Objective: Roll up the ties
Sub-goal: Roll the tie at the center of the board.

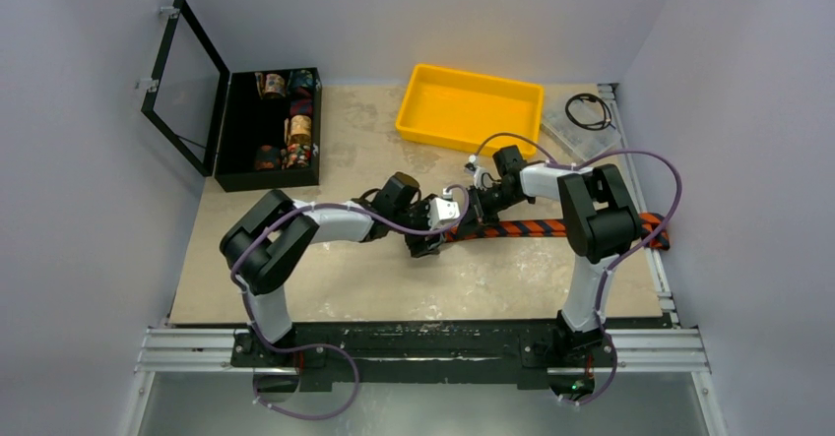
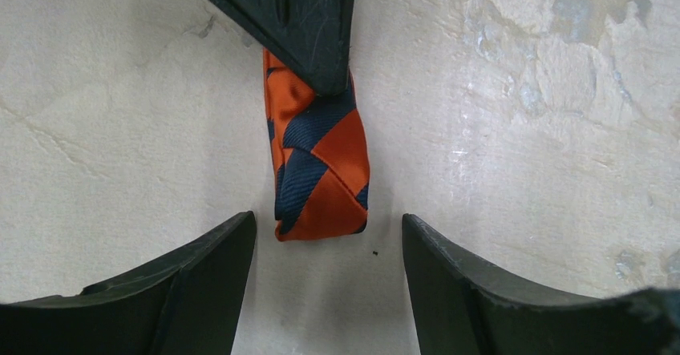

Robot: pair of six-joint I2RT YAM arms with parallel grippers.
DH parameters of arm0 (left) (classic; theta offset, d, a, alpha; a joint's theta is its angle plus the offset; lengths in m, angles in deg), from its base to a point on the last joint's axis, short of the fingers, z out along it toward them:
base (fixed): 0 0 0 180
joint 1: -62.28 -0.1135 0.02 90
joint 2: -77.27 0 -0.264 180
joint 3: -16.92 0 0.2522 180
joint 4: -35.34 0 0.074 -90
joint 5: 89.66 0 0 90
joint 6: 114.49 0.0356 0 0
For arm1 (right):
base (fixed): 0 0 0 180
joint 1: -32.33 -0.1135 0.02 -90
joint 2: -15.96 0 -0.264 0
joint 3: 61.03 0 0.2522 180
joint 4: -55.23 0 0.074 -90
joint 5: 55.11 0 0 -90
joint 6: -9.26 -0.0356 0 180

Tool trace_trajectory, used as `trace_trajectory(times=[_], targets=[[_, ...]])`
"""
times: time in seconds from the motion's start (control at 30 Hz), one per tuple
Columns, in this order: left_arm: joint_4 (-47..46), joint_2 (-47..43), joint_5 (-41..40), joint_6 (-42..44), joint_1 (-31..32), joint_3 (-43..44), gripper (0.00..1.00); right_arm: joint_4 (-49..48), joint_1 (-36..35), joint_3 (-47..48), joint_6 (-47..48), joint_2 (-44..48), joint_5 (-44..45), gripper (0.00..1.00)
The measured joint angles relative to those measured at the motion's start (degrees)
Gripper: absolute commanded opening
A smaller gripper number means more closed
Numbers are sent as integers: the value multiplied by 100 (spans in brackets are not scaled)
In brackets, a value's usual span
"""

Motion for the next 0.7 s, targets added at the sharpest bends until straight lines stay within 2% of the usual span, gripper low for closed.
trace_trajectory(times=[0.27, 0.37, 0.43, 0.47, 0.53, 0.7], targets=[[173, 302, -262, -142, 140, 470, 55, -98, 4, -52, -13, 0, -85, 0], [210, 326, -286, -125, 140, 509, 43, -118, -2, -59, -22, 0, -98, 2], [264, 372, -302, -118, 138, 588, 34, -164, -15, -72, -52, 2, -114, 7], [299, 391, -302, -109, 138, 627, 32, -199, -24, -81, -61, 2, -131, 13], [374, 400, -299, -61, 140, 658, 29, -229, -35, -85, -79, 2, -188, 25], [457, 339, -251, 254, 140, 599, 28, -249, -57, -140, -76, 105, -385, 35]])
